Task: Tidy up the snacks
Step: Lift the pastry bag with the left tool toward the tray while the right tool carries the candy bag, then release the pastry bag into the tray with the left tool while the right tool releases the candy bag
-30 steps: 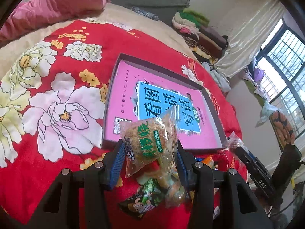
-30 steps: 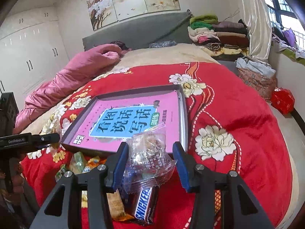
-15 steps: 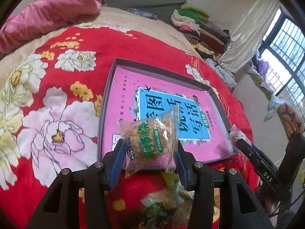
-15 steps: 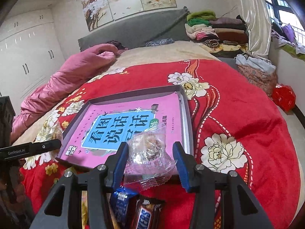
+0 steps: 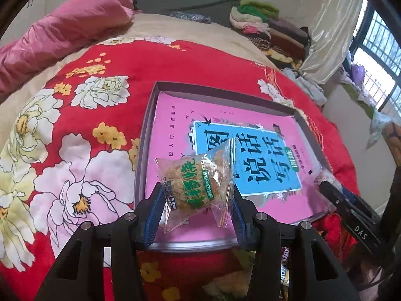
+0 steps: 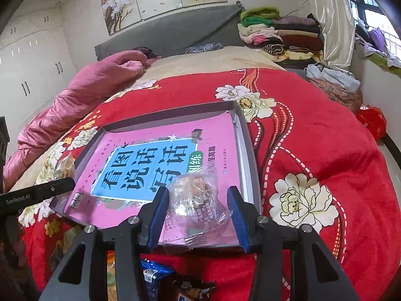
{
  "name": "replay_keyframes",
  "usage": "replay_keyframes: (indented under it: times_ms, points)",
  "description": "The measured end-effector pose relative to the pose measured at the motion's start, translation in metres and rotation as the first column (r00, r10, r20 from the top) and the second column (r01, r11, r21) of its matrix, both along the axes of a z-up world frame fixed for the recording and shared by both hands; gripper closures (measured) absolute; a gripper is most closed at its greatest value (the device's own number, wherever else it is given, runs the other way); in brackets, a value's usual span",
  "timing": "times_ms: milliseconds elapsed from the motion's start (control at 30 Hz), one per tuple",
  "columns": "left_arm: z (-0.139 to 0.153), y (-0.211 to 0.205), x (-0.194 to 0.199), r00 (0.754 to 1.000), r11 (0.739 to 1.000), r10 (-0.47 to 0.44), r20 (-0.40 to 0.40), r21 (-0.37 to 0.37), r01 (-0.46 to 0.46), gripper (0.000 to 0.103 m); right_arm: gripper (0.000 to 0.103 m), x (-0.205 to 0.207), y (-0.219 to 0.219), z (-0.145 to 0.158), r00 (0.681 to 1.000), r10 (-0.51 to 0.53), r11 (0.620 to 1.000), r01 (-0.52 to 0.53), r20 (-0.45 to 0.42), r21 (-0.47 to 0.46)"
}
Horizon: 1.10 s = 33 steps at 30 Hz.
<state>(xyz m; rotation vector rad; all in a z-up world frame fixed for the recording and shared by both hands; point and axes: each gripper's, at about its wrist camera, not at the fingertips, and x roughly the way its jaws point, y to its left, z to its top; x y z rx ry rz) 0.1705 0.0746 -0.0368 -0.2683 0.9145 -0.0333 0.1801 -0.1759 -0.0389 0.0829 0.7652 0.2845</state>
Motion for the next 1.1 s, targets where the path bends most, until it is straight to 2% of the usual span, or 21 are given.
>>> replay_keyframes:
  times_ms: [333,633,900,1100]
  points:
    - [-0.012,-0.007,0.006,0.999,1.0,-0.018,-0.049,0.022,0.019,0.052,0.054,0.003,0.001,-0.007,1.0,-0.008,1.0,0.008,-0.007,-0.011]
    - [-0.014,-0.01,0.006,0.998,0.998,-0.018,-0.062,0.051,0.022,0.051,0.053,0.006,0.003,-0.008,1.0,-0.016,0.999,0.016,0.002,-0.043]
    - [-0.014,-0.012,0.006,0.997,0.997,-0.014,-0.075,0.076,0.019,0.049,0.052,0.004,-0.003,-0.006,1.0,-0.008,1.0,0.008,-0.019,0.001]
    - [-0.015,-0.014,0.004,0.996,0.994,-0.01,-0.088,0.106,0.02,0.047,0.05,0.001,-0.002,-0.006,1.0,0.001,1.0,-0.001,-0.024,-0.001]
